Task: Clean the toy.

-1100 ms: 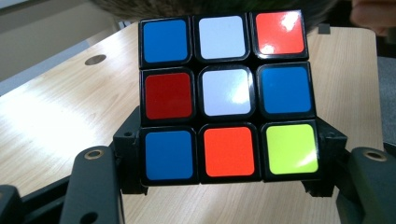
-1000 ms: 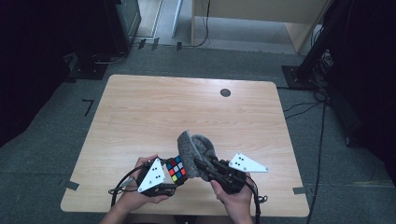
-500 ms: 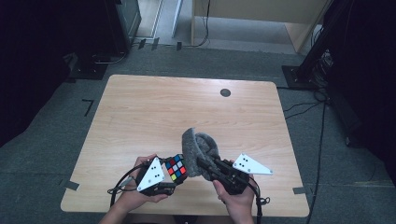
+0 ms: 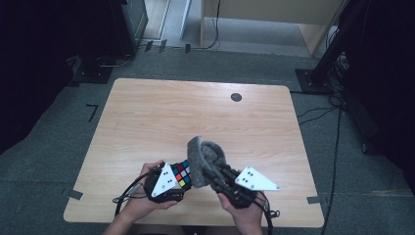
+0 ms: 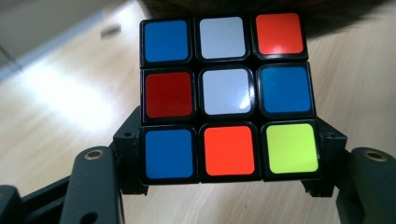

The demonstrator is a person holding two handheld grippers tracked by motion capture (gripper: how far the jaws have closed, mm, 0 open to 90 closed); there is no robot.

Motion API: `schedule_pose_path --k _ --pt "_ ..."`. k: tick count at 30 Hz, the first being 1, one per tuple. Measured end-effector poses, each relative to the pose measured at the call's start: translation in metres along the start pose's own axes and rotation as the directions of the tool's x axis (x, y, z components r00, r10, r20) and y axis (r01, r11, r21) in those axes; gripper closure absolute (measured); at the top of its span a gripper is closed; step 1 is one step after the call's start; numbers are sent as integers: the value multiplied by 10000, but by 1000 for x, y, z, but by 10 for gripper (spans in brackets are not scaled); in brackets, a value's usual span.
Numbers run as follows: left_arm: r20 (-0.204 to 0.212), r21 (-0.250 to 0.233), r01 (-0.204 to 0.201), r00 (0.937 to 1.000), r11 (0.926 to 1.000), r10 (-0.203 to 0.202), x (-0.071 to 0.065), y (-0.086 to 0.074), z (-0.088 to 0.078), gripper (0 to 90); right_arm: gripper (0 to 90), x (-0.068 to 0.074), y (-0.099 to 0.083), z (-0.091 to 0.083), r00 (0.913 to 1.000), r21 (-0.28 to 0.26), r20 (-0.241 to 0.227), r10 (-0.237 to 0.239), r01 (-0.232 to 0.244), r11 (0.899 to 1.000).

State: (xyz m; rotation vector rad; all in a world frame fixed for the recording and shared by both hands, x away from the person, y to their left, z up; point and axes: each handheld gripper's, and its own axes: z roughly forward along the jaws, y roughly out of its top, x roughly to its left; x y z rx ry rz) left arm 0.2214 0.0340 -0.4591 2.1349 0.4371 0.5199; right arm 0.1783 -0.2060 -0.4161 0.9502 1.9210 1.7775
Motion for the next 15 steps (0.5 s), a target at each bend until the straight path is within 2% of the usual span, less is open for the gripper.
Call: schedule_pose_path --k 2,3,4,5,6,7,8,10,12,15 --pt "-264 417 -232 9994 9989 243 -7 4 4 339 756 15 -2 9 9970 559 -176 -753 762 9955" --pt "-255 473 -268 9993 9985 280 -9 6 4 339 756 22 -6 16 9936 990 -249 -1099 1118 9888" --pt "-255 473 -268 9993 9985 280 -9 6 4 339 756 22 -6 16 9936 990 -249 -1099 1118 9888" --pt "-263 533 -359 9990 9979 373 -12 8 5 339 755 25 -10 19 9921 1278 -284 -1224 1250 9839" --pt "-387 804 -614 9972 9949 646 -16 10 6 340 755 30 -16 25 9894 1537 -306 -1420 1450 9774" --pt "-526 950 -726 9956 9928 778 -17 10 7 340 756 33 -20 28 9865 1767 -5 -1640 1615 9709" --pt "-438 926 -634 9967 9937 677 -17 9 7 340 756 33 -20 28 9833 1870 110 -1814 1762 9664" --pt "-316 861 -513 9980 9950 542 -15 9 7 341 758 30 -16 26 9774 1891 611 -2022 1875 9639" --pt "-316 850 -483 9982 9952 512 -15 9 7 341 760 22 -13 21 9627 1842 1446 -2288 2010 9621" --pt "-113 709 -445 9989 9965 454 -13 7 6 341 760 7 -8 12 9519 1730 2416 -1886 1490 9736"
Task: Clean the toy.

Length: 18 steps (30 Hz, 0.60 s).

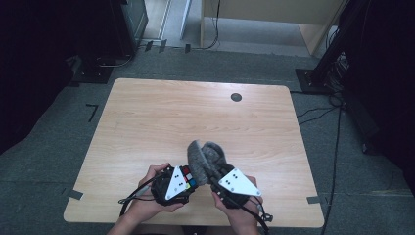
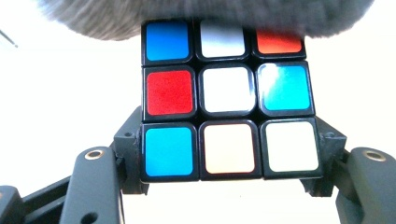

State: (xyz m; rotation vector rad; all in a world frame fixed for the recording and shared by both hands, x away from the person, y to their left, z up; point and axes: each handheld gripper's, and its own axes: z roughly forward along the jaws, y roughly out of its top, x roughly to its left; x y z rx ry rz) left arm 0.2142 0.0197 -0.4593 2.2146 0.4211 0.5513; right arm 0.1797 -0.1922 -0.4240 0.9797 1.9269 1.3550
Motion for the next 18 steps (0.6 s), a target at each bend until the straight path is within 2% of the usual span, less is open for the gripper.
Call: schedule_pose_path --k 1,2,3,5,7,8,9,11,12,13,14,15,16,17,18 --pt "43 -109 116 9999 9999 -115 1 1 -1 341 760 -3 1 -3 9997 -119 -46 258 -259 9996" --pt "62 -116 145 9999 9998 -145 2 1 -1 341 758 -4 2 -5 9986 -346 -345 397 -409 9986" --pt "100 -142 157 9998 9998 -155 1 1 -1 341 757 -1 4 -7 9972 -573 -675 312 -351 9977" --pt "129 -182 29 9999 9998 -27 -1 3 -1 341 751 14 7 -7 9905 -724 -1341 -286 190 9972" --pt "193 -273 8 9998 9996 -3 -3 4 -2 341 748 30 6 -2 9782 -458 -1916 -799 724 9963" --pt "243 -378 -3 9997 9993 13 -3 5 -5 341 749 34 4 0 9789 -399 -1779 -1001 945 9947" --pt "243 -378 -3 9997 9993 13 -3 5 -5 342 750 32 4 1 9813 -455 -1658 -977 914 9948" --pt "397 -550 203 9990 9983 -181 1 3 -8 342 754 17 5 -1 9893 -490 -1437 -245 177 9986" --pt "397 -550 203 9990 9983 -181 1 3 -8 342 754 17 5 -1 9893 -490 -1437 -245 177 9986" --pt "767 -1101 513 9961 9926 -430 6 0 -13 341 758 -4 7 -8 9957 -575 -714 591 -633 9963" --pt "1084 -1536 752 9924 9853 -588 8 0 -16 342 758 -15 7 -12 9938 -692 -481 1004 -1036 9922" --pt "1084 -1536 752 9924 9853 -588 8 0 -16 341 758 -24 6 -17 9891 -962 -483 1394 -1435 9850" --pt "1388 -1895 875 9884 9780 -615 11 -1 -20 341 758 -24 6 -17 9891 -962 -483 1394 -1435 9850" --pt "1630 -2269 945 9849 9693 -578 12 0 -23 341 758 -29 6 -21 9822 -1228 -736 1729 -1810 9758" --pt "1754 -2529 823 9838 9640 -379 10 0 -25 341 756 -26 7 -23 9691 -1537 -1770 1715 -1993 9678"
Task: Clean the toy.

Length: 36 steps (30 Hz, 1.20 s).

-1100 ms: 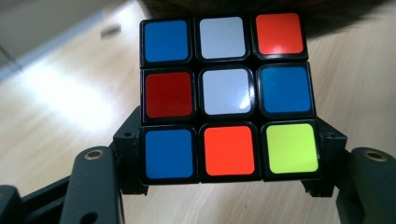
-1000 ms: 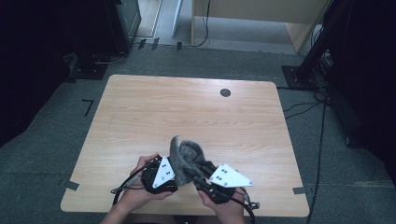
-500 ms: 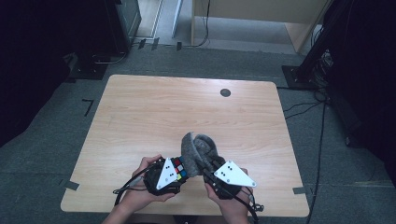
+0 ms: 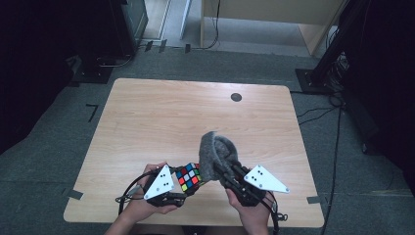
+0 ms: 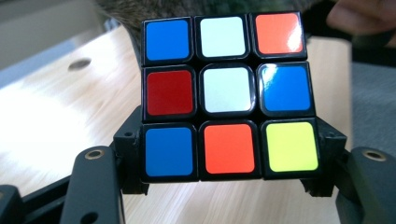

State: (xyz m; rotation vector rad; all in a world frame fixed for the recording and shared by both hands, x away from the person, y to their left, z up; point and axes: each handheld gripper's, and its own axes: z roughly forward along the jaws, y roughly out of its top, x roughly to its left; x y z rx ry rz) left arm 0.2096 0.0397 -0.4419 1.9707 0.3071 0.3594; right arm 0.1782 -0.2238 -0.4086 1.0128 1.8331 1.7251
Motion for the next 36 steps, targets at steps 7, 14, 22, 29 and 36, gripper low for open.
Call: schedule_pose_path --k 7,14,22,29,36 --pt "209 -390 -136 9997 9991 144 -2 2 -6 341 760 -8 -17 15 9992 1204 408 -35 -15 9927" --pt "-249 -66 -301 9992 9995 299 2 -1 -6 341 757 -8 -10 7 9992 474 -92 400 -395 9981" --pt "-17 -590 74 10000 9982 -75 4 5 -13 341 757 -11 -20 14 9987 1221 309 405 -440 9915" --pt "-260 -238 -76 9996 9997 70 6 1 -10 341 754 -8 -3 0 9931 -182 -762 886 -903 9957" --pt "82 -772 301 9995 9966 -296 8 3 -15 341 760 -15 -18 12 9950 917 -183 979 -958 9912"
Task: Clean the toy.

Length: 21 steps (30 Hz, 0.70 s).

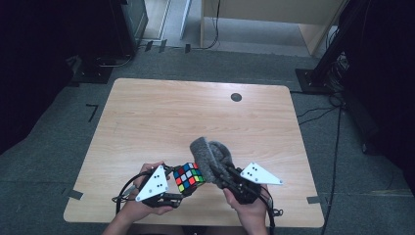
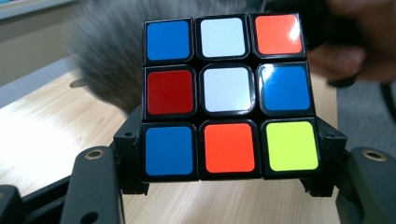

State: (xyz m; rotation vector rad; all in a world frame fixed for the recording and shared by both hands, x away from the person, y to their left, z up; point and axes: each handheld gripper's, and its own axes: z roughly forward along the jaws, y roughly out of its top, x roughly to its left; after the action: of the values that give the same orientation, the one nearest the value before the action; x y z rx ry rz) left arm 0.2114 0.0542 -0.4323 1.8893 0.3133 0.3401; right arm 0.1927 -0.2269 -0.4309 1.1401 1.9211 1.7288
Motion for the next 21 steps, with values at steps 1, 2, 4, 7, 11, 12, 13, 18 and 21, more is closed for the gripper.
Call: schedule_pose_path --k 1,2,4,7,11,12,13,18,21 --pt "-31 -163 197 9998 9997 -197 3 0 -3 341 761 -6 -2 -2 9993 -59 -26 371 -371 9993" --pt "-31 -163 197 9998 9997 -197 3 0 -3 341 761 -12 -2 -4 9962 -170 -182 846 -849 9962" --pt "-7 -579 517 9987 9970 -518 9 1 -9 341 761 -19 -2 -7 9860 -545 -626 1548 -1583 9859" --pt "139 -965 720 9974 9927 -710 8 1 -9 341 760 -11 -4 -1 9740 -522 -1455 1734 -1826 9818" --pt "264 -1540 1056 9944 9824 -1028 8 2 -12 341 769 4 -15 11 9568 -310 -1941 2165 -2266 9735" --pt "255 -1634 1123 9937 9802 -1096 9 3 -13 341 769 3 -18 14 9396 -80 -2274 2559 -2646 9643" --pt "242 -1702 1187 9929 9782 -1162 9 3 -14 341 769 3 -21 16 9279 136 -2495 2769 -2826 9591" --pt "248 -1730 1288 9917 9765 -1264 10 2 -14 341 768 11 -32 29 9334 1035 -2544 2530 -2339 9667" --pt "158 -1766 1312 9913 9755 -1304 12 3 -15 341 766 8 -31 28 9463 1071 -2329 2244 -2044 9730"
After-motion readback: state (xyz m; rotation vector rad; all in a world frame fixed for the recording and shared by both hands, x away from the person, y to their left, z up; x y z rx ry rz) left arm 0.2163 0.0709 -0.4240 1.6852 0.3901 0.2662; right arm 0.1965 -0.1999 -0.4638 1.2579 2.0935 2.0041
